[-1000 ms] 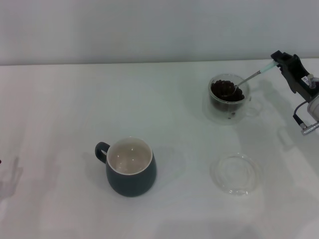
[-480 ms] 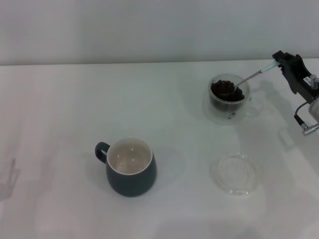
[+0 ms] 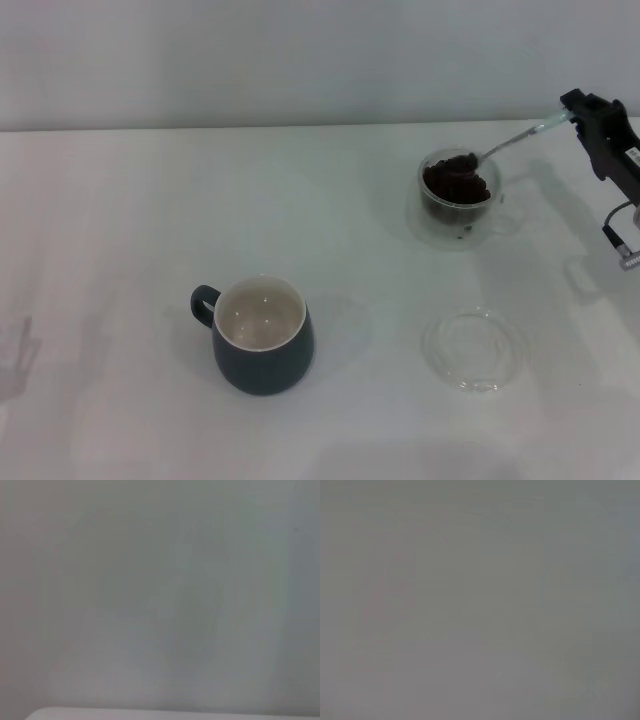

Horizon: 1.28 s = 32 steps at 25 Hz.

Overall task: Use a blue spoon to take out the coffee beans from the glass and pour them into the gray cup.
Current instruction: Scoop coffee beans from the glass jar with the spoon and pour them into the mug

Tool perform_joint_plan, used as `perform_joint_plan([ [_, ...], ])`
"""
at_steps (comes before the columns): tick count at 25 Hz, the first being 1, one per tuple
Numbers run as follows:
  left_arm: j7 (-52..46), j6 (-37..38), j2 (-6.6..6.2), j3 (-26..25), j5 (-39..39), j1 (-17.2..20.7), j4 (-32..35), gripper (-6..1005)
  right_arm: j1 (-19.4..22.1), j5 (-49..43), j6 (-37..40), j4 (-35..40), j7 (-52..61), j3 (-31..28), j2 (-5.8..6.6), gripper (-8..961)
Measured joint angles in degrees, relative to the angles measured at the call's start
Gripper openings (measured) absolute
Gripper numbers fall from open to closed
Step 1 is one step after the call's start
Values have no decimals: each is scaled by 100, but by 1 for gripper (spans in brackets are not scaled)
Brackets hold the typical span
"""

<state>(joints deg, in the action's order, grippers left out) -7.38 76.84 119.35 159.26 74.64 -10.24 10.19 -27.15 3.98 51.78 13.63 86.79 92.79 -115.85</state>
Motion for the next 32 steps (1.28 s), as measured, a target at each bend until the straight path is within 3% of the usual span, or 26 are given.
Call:
perform_joint_plan([
  [6,0,-4,-6,-6,3,-51,-2,863,108,-34,585,-7,417,253,2,150],
  [18,0,-4,-8,-9,68,-110,-54,863,153,-7,1201,130,948,1598,-33,149],
  [25,0,-3,-8,-9,68,-130,-62,863,214,6,1146,637,902,2473,-34,149],
  [32,0,-2,-8,3,68,-137,-62,864,177,8,728,1145,604,2929,-34,149],
])
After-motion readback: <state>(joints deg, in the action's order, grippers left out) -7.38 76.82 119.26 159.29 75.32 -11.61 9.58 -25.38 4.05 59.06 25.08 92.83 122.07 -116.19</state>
